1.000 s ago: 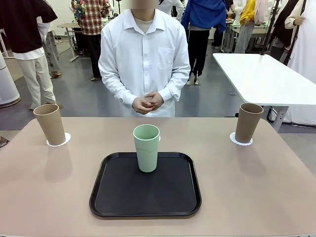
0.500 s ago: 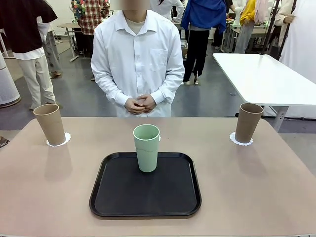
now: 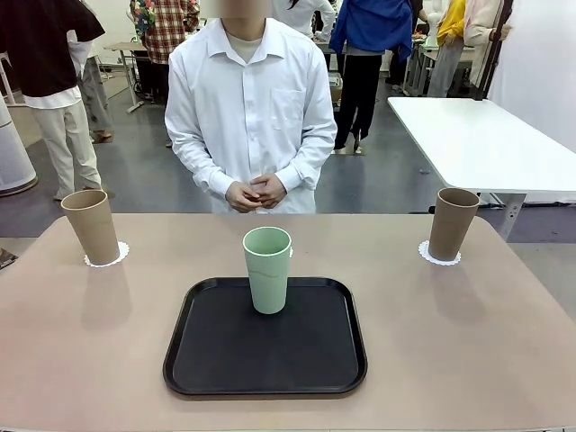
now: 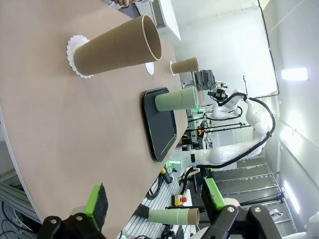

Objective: Place coasters on the table and set cups on them.
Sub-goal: Take one Reusable plastic cup from the Flat Tray and place it on a coaster set by the human.

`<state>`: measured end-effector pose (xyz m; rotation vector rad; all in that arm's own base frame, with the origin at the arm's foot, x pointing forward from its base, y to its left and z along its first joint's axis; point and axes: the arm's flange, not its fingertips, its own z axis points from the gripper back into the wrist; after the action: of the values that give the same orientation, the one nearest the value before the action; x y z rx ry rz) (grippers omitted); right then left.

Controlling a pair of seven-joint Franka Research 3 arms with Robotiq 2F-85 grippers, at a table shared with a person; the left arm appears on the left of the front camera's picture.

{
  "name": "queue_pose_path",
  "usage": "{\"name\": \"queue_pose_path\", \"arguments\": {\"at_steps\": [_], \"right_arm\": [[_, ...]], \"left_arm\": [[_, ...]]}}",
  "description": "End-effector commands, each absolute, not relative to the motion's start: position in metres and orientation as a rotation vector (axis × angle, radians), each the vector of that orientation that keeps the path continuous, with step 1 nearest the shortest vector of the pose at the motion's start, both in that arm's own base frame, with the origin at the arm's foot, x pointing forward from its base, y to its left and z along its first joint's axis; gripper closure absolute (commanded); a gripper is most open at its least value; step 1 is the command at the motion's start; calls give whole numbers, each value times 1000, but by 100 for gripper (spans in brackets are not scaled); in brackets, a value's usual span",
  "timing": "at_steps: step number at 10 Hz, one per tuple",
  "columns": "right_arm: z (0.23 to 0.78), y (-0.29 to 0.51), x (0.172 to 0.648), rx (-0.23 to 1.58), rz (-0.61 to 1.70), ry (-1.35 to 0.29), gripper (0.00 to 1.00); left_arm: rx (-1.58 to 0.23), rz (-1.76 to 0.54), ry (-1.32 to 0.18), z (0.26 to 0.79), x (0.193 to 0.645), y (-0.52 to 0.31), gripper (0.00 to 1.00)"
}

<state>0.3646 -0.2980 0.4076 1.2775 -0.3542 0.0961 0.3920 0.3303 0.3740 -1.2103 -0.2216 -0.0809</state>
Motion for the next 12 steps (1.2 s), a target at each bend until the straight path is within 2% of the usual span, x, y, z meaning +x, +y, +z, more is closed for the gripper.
{"name": "queue_pose_path", "arguments": {"at_steps": [1,3,4,6,9,12], "right_arm": [[408,-298,365,1278,91,-352,0],[408,-298,365,1277,96,-354,0],[422,-293,370,1255,212,-351,0],[466,-259,385,1096,426,-333,0],[559,-165,390,819,776,-335,0],[589,-50,381,573,1023,-279,0]], "left_arm": [[-1216,-86,-227,377,390,330,0],[-1216,-86,-227,377,390,330,0],[-1216,-86,-227,377,390,330,0],[-1216,-86,-227,377,390,330,0],[-1216,-86,-227,377,390,330,0],[-1216,-86,-227,377,390,330,0]]}}
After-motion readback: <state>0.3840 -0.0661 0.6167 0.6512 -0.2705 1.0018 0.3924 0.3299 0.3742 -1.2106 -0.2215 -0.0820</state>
